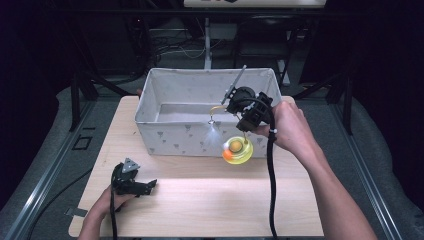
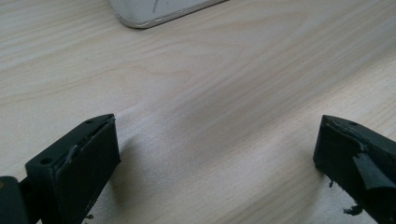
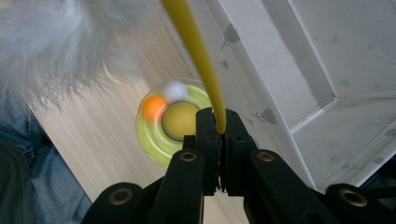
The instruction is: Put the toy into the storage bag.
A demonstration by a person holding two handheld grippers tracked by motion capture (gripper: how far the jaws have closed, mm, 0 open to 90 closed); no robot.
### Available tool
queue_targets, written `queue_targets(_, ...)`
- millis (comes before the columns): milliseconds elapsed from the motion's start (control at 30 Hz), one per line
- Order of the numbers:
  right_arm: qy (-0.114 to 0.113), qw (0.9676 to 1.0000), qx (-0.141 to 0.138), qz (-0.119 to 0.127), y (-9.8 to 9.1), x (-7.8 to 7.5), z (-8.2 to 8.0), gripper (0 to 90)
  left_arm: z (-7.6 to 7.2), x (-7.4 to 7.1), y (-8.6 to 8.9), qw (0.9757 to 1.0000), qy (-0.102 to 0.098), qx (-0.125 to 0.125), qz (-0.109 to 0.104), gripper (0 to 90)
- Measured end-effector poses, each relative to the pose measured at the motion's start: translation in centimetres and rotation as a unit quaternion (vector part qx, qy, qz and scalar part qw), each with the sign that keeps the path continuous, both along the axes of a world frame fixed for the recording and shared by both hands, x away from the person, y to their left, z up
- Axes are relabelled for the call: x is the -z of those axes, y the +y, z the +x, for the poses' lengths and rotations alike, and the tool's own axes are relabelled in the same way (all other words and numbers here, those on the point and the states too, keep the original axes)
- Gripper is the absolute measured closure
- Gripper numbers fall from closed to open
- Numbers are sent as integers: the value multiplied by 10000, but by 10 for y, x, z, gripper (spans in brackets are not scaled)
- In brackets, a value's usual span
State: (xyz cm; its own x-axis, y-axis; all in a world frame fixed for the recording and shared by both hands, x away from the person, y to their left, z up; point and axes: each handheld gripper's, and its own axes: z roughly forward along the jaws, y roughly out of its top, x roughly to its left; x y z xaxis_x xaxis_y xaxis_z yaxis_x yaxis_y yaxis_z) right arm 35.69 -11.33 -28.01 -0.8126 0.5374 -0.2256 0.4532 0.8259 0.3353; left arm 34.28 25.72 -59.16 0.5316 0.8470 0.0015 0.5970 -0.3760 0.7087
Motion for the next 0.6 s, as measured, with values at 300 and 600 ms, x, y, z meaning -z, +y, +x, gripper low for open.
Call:
queue_targets(300,-2,10000,-8,-74,1,-9,6,878,0,0,0,10000,-2,6,11,2)
queue_targets(600,-57,10000,-39,-54,3,-24,10,878,0,0,0,10000,18,20,11,2)
